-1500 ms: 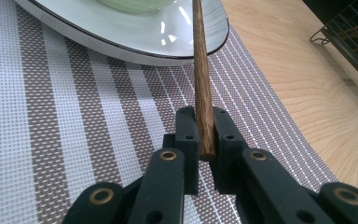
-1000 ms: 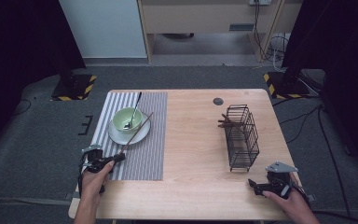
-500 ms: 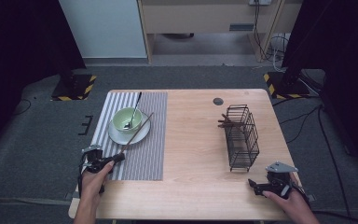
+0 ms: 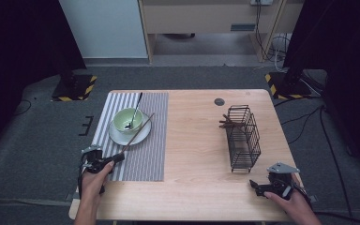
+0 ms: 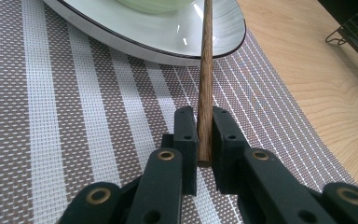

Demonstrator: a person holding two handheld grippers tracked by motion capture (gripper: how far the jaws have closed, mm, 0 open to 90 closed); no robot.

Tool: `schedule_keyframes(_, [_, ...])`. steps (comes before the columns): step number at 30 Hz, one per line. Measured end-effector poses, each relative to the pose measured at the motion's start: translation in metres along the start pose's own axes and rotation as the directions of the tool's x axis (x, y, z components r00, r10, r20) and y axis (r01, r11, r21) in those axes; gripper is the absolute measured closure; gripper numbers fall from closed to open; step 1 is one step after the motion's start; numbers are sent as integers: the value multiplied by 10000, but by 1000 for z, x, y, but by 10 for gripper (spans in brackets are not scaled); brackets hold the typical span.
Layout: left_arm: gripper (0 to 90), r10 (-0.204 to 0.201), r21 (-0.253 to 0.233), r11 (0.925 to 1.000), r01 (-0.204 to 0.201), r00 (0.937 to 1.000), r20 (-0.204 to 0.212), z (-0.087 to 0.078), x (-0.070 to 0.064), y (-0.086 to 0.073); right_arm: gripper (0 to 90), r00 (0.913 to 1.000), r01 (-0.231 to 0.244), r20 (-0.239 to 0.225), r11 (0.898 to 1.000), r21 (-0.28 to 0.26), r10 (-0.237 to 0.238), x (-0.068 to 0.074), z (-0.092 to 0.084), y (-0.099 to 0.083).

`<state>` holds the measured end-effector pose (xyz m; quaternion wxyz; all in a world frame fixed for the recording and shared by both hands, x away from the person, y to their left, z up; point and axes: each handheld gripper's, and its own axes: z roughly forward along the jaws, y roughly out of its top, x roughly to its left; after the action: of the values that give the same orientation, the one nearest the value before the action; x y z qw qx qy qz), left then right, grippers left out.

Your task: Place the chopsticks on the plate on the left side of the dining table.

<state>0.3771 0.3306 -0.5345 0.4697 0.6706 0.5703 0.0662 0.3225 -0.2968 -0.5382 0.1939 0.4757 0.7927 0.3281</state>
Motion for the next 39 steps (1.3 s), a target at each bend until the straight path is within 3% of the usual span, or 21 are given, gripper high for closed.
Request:
schedule_keyframes(8, [784, 14, -143, 9999, -14, 10000, -37, -1, 0, 0, 4, 10000, 4, 1, 10000, 0, -4, 0, 0, 0])
schedule_keyframes(13, [684, 182, -592, 9981, -188, 9998, -106, -4, -2, 4, 4, 10000, 4, -1, 10000, 0, -4, 0, 0, 0])
schedule_keyframes(18, [640, 271, -1086, 9937, -281, 9996, -107, -12, -5, 9, 4, 10000, 1, -1, 10000, 2, -1, 0, 0, 0])
schedule_keyframes(23, [622, 552, -1411, 9881, -615, 9973, -485, -19, -9, 14, 4, 10000, 4, -4, 10000, 0, -4, 0, 0, 0])
schedule_keyframes(28, [620, 1005, -1669, 9794, -1138, 9912, -860, -26, -19, 21, 4, 10000, 4, -7, 10000, 0, -4, 0, 0, 0])
schedule_keyframes(32, [621, 1409, -1501, 9766, -1540, 9855, -945, -24, -30, 24, 3, 10000, 4, -6, 10000, -1, -4, 0, 0, 0])
schedule_keyframes(39, [602, 1954, -1113, 9737, -1988, 9799, -412, -8, -57, 32, 4, 10000, 6, -6, 10000, 0, -6, 0, 0, 0])
